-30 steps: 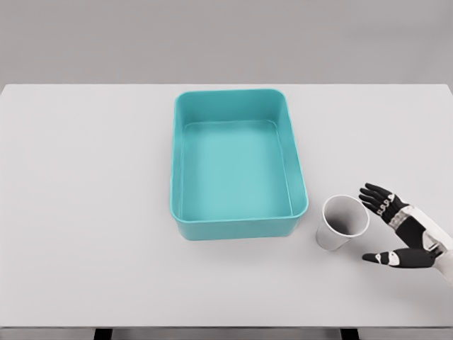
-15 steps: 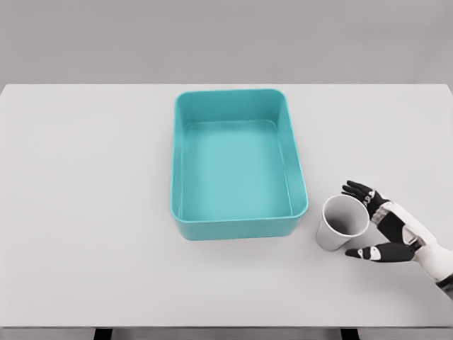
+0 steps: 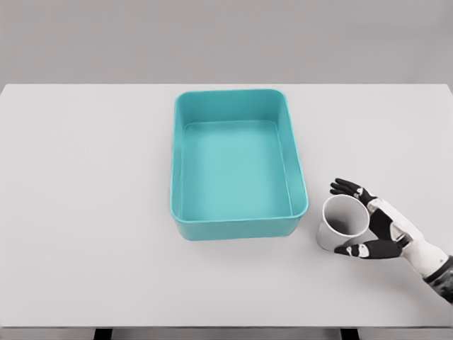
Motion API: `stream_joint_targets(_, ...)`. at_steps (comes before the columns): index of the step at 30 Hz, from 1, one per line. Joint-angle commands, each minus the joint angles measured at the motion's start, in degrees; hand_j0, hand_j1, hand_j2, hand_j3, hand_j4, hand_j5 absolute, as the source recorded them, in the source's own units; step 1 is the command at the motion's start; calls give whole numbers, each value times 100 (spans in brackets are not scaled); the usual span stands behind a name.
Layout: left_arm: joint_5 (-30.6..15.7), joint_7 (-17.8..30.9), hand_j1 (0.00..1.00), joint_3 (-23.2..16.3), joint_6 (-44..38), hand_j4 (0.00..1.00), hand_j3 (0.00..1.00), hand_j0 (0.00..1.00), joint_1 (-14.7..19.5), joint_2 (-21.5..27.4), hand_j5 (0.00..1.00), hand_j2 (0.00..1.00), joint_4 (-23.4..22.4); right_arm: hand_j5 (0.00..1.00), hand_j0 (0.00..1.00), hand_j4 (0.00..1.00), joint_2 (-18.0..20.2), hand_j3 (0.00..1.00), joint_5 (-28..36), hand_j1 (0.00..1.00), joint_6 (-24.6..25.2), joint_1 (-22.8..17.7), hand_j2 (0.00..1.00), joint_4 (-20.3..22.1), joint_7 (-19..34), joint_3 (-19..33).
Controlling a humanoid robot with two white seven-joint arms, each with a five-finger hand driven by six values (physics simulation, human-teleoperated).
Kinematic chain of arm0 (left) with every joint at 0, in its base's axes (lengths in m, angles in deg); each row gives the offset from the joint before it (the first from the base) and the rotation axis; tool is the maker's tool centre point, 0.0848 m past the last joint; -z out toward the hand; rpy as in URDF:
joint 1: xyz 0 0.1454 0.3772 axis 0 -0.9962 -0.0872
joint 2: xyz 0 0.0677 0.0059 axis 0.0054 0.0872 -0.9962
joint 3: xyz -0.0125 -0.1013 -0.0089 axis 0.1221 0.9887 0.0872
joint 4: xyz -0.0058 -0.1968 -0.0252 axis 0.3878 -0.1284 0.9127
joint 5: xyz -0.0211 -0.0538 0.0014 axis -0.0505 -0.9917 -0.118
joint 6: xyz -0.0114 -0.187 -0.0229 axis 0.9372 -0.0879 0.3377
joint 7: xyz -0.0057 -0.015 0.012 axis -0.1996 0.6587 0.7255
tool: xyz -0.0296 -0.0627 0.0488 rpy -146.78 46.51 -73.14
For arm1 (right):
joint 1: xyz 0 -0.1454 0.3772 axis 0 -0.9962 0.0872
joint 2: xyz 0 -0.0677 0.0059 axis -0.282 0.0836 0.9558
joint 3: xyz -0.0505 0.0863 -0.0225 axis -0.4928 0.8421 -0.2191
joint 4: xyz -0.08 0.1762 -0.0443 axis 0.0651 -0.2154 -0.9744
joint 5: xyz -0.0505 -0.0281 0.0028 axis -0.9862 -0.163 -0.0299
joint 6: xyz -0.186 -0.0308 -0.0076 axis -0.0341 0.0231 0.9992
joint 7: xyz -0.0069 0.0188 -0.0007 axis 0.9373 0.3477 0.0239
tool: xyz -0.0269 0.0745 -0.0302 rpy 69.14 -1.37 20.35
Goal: Put the paper cup into the basket with your right arm
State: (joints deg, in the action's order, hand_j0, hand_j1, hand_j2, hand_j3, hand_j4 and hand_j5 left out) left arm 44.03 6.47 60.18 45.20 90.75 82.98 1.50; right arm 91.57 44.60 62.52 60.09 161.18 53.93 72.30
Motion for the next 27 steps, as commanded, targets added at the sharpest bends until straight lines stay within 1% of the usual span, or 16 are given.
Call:
stream_joint_targets(1, 0, 1, 100, 0, 0, 100, 100, 100, 0, 0, 100, 100, 1, 100, 100, 100, -75, 100, -38, 100, 69, 0, 100, 20, 0, -17)
stream_joint_targets(6, 0, 1, 100, 0, 0, 100, 100, 100, 0, 0, 100, 100, 1, 100, 100, 100, -84, 100, -126, 100, 96, 18, 100, 20, 0, -17)
stream_joint_targets(8, 0, 1, 100, 0, 0, 100, 100, 100, 0, 0, 100, 100, 1, 99, 99, 99, -92, 99, -258, 99, 96, 18, 99, 20, 0, -17)
stream_joint_targets(9, 0, 1, 100, 0, 0, 100, 100, 100, 0, 0, 100, 100, 1, 87, 87, 87, -93, 87, -293, 87, 96, 18, 87, 20, 0, -8)
stream_joint_targets(10, 0, 1, 100, 0, 0, 100, 100, 100, 0, 0, 100, 100, 1, 84, 84, 84, -93, 84, -293, 84, 96, 18, 84, 20, 0, -8)
stream_joint_targets(11, 0, 1, 100, 0, 0, 100, 100, 100, 0, 0, 100, 100, 1, 73, 73, 73, -101, 73, -293, 73, 96, 18, 73, 20, 0, -8)
stream_joint_targets(12, 0, 1, 100, 0, 0, 100, 100, 100, 0, 0, 100, 100, 1, 68, 68, 68, -101, 68, -302, 68, 96, 18, 68, 20, 0, -8)
stream_joint_targets(14, 0, 1, 100, 0, 0, 100, 100, 100, 0, 0, 100, 100, 1, 60, 60, 60, -93, 60, -302, 60, 104, 18, 60, 29, 0, 1)
stream_joint_targets(16, 0, 1, 100, 0, 0, 100, 100, 100, 0, 0, 100, 100, 1, 59, 59, 59, -93, 59, -310, 59, 104, 18, 59, 29, 0, 1)
stream_joint_targets(17, 0, 1, 100, 0, 0, 100, 100, 100, 0, 0, 100, 100, 1, 56, 56, 56, -93, 56, -311, 56, 104, 18, 56, 56, 0, 10)
stream_joint_targets(20, 0, 1, 100, 0, 0, 100, 100, 100, 0, 0, 100, 100, 1, 56, 56, 56, -84, 56, -311, 56, 104, 18, 56, 73, 0, 54)
stream_joint_targets(21, 0, 1, 100, 0, 0, 100, 100, 100, 0, 0, 100, 100, 1, 53, 53, 53, -75, 53, -311, 53, 96, 26, 53, 100, 0, 63)
stream_joint_targets(24, 0, 1, 100, 0, 0, 100, 100, 100, 0, 0, 100, 100, 1, 52, 52, 52, -49, 52, -319, 52, 96, 88, 52, 126, 0, 80)
stream_joint_targets(27, 0, 1, 100, 0, 0, 100, 100, 100, 0, 0, 100, 100, 1, 51, 51, 51, -40, 51, -319, 51, 60, 141, 51, 126, 0, 247)
